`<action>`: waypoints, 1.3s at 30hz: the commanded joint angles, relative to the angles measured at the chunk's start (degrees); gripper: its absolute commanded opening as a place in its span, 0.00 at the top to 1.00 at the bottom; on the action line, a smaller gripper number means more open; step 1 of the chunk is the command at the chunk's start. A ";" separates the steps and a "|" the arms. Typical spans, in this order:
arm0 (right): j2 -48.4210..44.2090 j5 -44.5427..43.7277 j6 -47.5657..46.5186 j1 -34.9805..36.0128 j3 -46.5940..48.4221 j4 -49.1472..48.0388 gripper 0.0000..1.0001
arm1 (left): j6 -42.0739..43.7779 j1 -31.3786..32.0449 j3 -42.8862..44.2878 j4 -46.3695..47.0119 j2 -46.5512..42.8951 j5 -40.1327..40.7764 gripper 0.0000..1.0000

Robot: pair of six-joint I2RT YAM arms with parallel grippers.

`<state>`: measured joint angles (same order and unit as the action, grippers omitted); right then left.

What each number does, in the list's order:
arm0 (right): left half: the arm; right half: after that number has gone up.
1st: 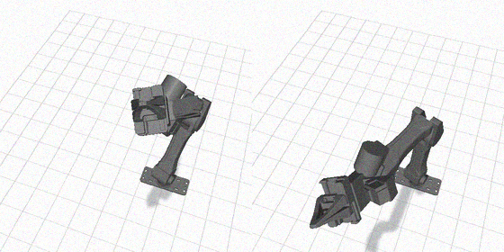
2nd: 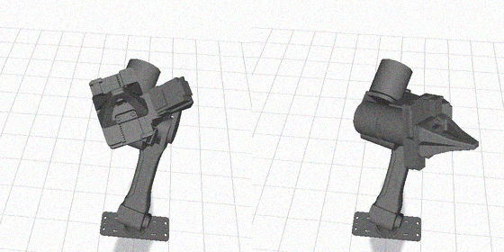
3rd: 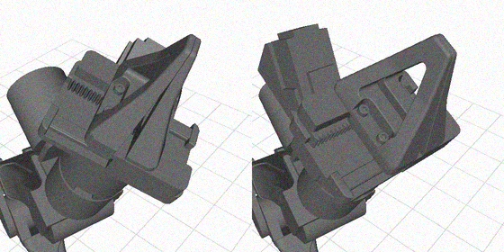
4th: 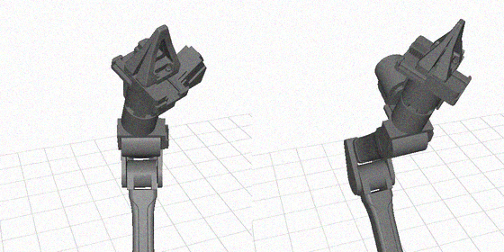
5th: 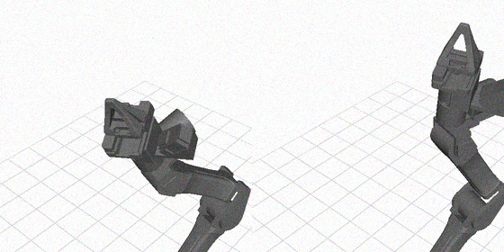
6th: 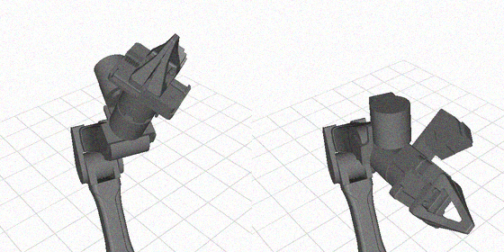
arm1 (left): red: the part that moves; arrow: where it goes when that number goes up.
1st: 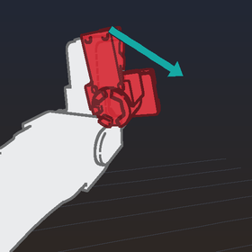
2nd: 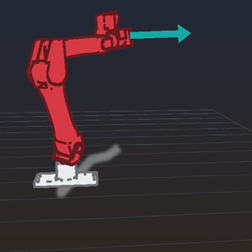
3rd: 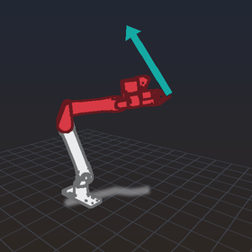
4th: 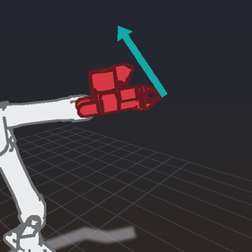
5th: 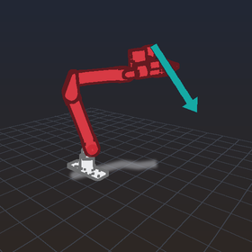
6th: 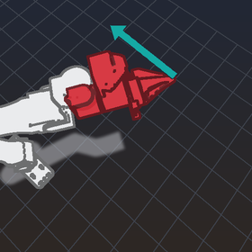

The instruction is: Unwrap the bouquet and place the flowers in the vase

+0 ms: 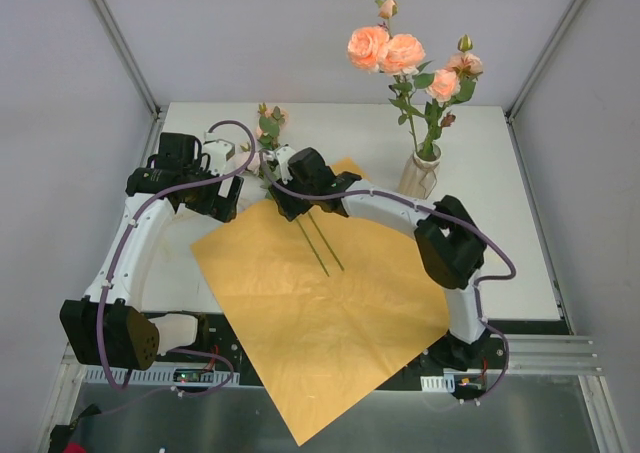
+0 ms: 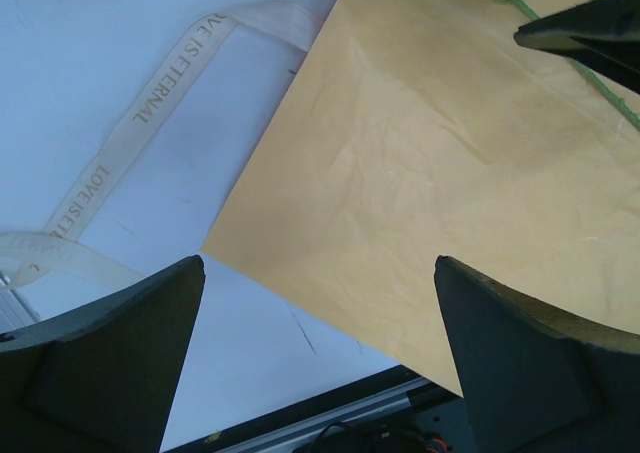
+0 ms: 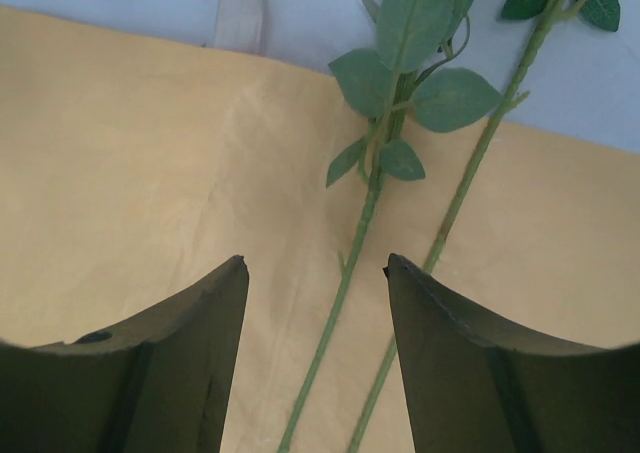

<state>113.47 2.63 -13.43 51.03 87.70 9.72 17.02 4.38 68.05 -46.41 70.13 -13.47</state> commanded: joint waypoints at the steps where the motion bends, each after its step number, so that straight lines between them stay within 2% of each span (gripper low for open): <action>1: 4.82 4.23 4.11 -2.07 7.38 -0.32 0.40 | -0.93 -0.95 0.24 0.45 -0.25 1.96 0.01; 7: 11.86 1.50 3.15 -2.60 14.86 4.70 0.42 | -0.05 -0.95 -0.55 0.45 -0.96 0.73 0.01; 26: 20.65 -0.43 1.57 -3.12 22.77 10.67 0.52 | 3.11 -0.95 -3.28 -0.26 -4.38 -0.94 0.01; 32: 22.32 -7.90 -1.51 -1.46 25.24 13.75 0.53 | 3.02 -0.95 -2.93 -0.34 -4.74 0.20 0.01; 38: 22.76 -8.79 -1.16 -0.93 25.94 15.42 0.61 | 3.29 -0.95 -2.75 -0.87 -5.88 0.82 0.01; 39: 22.76 -8.96 -1.16 -0.75 25.94 15.33 0.66 | 3.29 -1.04 -2.75 -0.87 -5.88 0.99 0.01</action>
<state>135.81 -4.08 -14.11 49.69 111.33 22.33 19.16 4.01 64.97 -46.41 66.35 -12.97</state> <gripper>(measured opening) 0.408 0.992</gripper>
